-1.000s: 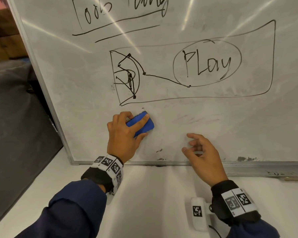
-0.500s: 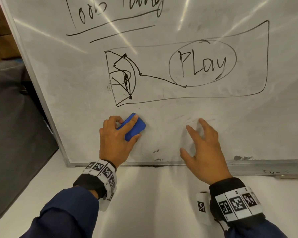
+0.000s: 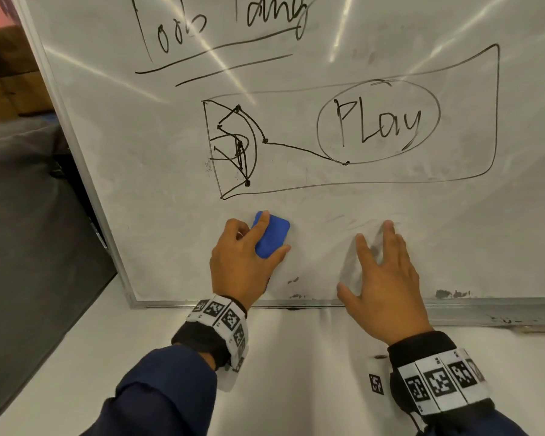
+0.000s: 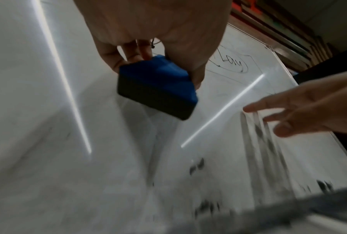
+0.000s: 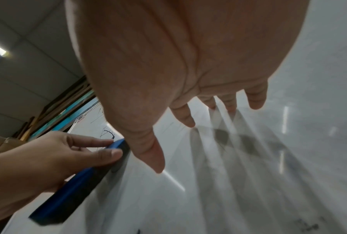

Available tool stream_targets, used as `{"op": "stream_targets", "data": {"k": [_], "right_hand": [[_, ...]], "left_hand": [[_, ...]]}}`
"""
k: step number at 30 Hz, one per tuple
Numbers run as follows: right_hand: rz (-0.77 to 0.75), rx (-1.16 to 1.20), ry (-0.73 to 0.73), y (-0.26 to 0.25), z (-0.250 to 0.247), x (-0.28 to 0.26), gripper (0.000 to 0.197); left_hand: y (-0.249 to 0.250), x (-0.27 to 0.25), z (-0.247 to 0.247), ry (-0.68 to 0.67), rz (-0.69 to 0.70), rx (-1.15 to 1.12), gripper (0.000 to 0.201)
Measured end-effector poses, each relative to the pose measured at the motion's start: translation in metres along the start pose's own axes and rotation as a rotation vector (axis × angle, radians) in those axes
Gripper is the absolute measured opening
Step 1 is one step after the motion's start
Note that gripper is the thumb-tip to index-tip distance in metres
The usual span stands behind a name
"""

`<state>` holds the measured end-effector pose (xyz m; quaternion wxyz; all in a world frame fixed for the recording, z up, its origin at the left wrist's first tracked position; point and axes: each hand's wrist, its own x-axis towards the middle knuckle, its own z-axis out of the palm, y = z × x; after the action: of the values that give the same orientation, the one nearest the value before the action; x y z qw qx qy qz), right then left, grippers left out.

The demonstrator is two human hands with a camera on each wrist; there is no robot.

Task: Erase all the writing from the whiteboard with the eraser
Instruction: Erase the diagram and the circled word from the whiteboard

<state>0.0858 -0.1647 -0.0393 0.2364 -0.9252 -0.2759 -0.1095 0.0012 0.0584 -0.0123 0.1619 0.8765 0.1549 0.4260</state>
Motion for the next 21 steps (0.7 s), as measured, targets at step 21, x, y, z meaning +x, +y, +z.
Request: {"op": "stream_targets", "data": {"k": [21], "right_hand": [[-0.005, 0.067, -0.055, 0.001, -0.007, 0.000, 0.086]], "left_hand": [[0.002, 0.013, 0.001, -0.047, -0.106, 0.063, 0.058]]}}
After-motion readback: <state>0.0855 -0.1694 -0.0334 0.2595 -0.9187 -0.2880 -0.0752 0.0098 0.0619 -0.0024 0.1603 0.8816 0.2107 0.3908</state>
